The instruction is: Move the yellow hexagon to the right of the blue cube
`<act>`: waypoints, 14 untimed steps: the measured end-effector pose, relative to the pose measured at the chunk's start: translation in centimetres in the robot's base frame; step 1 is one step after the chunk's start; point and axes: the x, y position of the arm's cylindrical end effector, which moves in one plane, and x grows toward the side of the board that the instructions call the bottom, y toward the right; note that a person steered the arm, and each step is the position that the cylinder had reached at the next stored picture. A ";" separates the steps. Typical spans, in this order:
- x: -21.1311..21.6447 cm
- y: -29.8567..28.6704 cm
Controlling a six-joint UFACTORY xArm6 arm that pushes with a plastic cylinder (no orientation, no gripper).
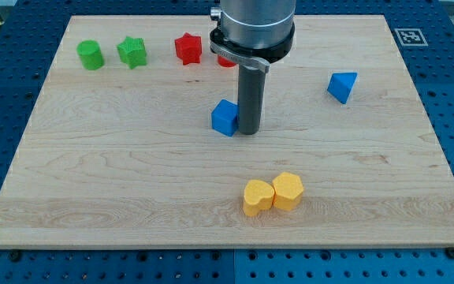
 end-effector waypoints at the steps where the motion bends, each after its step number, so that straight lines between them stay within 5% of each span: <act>1: 1.7 5.3; 2: 6.7 10.4; 4: 15.9 9.8; 5: 15.9 5.7; 14: 9.0 5.1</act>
